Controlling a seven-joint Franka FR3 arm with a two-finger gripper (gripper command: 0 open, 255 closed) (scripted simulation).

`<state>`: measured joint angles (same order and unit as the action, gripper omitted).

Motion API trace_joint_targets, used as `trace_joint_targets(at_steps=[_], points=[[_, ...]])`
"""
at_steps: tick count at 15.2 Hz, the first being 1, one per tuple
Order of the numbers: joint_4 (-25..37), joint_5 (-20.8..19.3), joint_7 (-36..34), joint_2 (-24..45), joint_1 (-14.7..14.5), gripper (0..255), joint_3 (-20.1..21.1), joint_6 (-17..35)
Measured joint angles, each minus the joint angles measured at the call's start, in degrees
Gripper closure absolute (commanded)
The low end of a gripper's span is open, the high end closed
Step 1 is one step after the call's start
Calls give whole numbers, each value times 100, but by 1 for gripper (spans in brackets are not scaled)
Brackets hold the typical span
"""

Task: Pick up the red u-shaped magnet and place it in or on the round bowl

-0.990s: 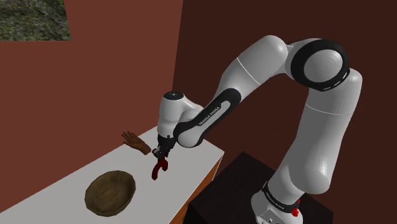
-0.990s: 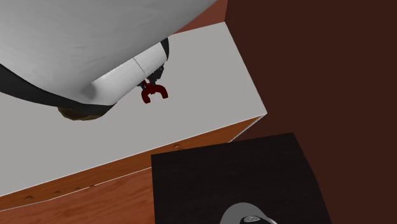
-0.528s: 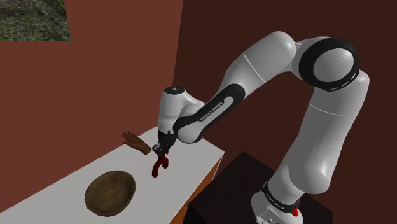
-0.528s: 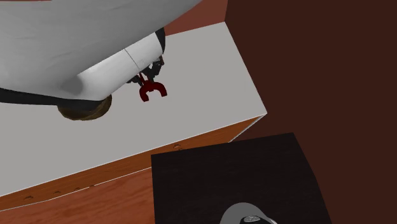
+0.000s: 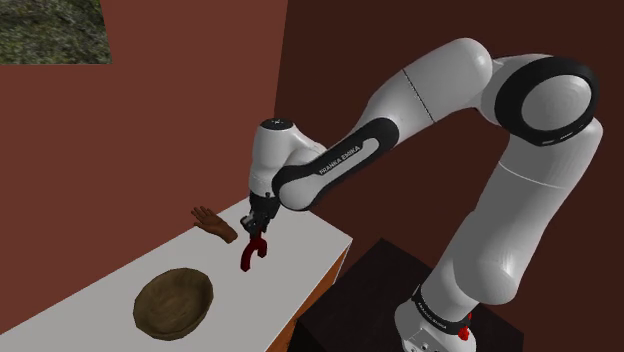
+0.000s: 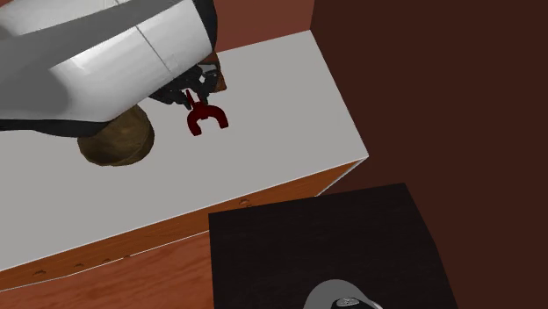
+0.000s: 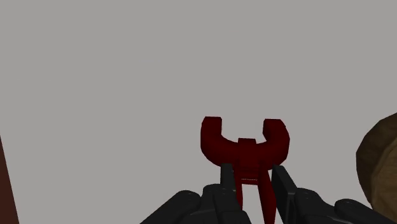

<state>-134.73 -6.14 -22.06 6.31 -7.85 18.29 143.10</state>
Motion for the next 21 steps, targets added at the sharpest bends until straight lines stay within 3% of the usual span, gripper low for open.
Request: trace_joint_targets(at_steps=[21], points=[[638,552,362,-1013,-7,255,66,-1587]])
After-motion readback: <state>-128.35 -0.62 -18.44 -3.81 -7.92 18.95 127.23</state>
